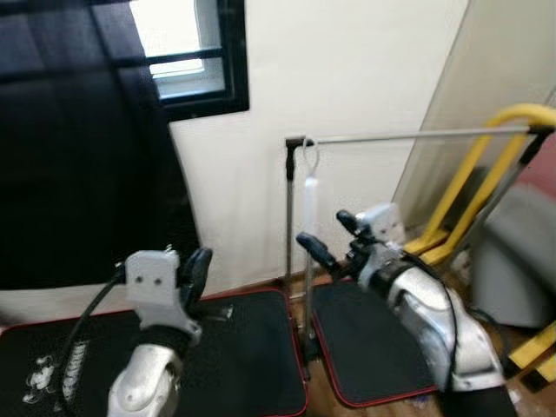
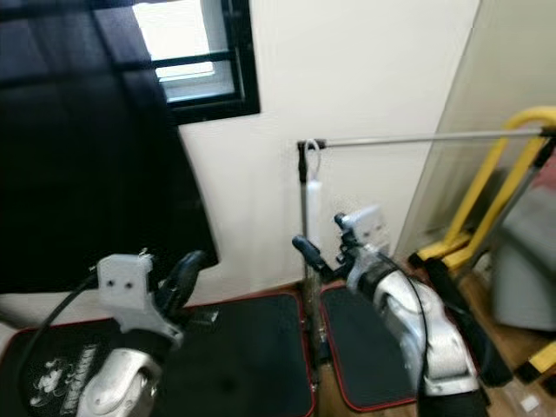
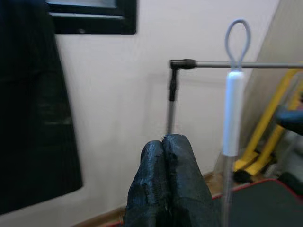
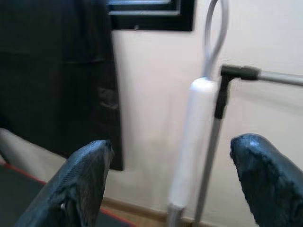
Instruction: Sweep floor
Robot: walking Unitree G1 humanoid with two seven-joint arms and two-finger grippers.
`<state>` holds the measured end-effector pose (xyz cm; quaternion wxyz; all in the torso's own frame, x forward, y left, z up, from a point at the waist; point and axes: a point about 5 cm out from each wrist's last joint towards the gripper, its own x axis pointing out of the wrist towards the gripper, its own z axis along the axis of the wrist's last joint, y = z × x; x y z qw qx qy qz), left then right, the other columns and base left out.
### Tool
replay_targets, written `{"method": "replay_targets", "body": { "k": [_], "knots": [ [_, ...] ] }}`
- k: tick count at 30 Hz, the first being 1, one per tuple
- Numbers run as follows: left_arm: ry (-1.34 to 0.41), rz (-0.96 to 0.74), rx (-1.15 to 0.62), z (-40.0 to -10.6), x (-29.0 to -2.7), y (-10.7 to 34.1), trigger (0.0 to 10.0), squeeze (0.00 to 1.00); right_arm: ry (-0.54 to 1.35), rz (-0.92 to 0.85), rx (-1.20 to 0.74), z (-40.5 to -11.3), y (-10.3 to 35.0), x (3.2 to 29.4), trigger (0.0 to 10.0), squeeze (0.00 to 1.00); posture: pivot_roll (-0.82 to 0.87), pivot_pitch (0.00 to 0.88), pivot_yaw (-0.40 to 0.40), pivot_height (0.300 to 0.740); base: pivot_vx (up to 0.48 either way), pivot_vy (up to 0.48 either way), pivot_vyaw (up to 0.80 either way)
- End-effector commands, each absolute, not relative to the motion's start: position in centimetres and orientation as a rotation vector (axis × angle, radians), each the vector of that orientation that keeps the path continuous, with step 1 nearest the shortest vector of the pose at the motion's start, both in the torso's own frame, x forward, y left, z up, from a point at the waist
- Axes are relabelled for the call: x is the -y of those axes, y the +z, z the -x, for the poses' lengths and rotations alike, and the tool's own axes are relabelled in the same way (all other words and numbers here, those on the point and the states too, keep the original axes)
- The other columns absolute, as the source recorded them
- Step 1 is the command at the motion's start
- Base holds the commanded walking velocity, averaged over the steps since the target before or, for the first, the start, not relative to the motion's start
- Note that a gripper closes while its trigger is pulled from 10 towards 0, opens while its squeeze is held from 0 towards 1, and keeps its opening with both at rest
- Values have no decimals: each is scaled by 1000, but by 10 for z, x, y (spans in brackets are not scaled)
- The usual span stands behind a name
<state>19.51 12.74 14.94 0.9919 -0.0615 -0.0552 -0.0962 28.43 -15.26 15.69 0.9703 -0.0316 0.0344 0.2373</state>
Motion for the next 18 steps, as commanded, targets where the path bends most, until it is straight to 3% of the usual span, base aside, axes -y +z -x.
{"method": "replay_targets", "body": {
  "k": [1, 5, 6, 7, 8, 9, 18],
  "knots": [
    [-230, 140, 100, -192, -124, 149, 10000, 0, 466, 87, -118, -290, 156, 150, 10000, 0, -34, 35, -48, 740, 0, 0, 0],
    [-249, 161, 97, -187, -120, 151, 10000, 0, 472, 72, -188, -298, 156, 138, 10000, 0, -21, 53, -60, 740, 0, 0, 0],
    [-254, 167, 96, -186, -119, 152, 10000, 0, 474, 59, -210, -298, 154, 134, 10000, 102, -16, 61, -62, 740, 0, 0, 0],
    [-254, 167, 96, -186, -119, 152, 10000, 0, 474, 59, -210, -298, 154, 134, 10000, 102, -16, 61, -62, 740, 0, 0, 0],
    [-257, 170, 95, -184, -118, 152, 10000, 0, 479, 41, -225, -298, 153, 131, 10000, 216, -15, 63, -63, 740, 0, 0, 0],
    [-261, 174, 93, -183, -118, 153, 10000, 0, 501, 27, -242, -296, 152, 128, 10000, 1000, -9, 69, -65, 740, 0, 0, 0],
    [-281, 195, 88, -179, -115, 155, 10000, 0, 477, 41, -366, -294, 145, 122, 10000, 1000, -5, 91, -70, 740, 0, 0, 0]
  ]
}}
